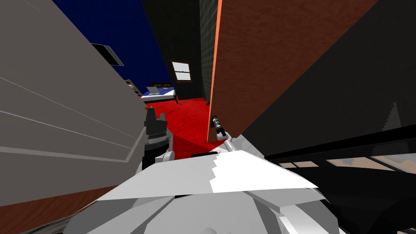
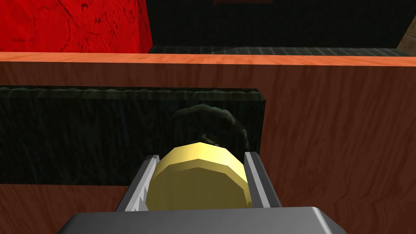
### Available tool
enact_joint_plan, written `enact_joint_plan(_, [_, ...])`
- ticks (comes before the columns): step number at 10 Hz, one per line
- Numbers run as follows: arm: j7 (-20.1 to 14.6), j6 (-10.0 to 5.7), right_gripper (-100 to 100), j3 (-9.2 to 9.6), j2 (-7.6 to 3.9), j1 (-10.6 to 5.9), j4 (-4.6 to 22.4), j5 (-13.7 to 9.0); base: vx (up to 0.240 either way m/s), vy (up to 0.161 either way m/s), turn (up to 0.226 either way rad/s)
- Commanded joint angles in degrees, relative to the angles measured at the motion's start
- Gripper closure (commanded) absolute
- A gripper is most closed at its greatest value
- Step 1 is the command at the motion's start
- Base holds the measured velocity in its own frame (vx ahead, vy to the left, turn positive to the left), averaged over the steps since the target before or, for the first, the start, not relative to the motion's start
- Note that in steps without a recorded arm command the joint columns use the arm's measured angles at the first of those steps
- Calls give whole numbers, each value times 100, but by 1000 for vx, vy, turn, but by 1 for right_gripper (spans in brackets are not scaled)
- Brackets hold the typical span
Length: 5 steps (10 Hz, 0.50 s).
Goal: Push the door open
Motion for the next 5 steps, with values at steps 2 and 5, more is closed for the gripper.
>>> enact_joint_plan(2, [63, 49, 100, -231, -43, 15, -76, -25, 107, 86, -50])
enact_joint_plan(5, [100, 49, 100, -376, -36, 1, -56, -45, 92, 86, -60])
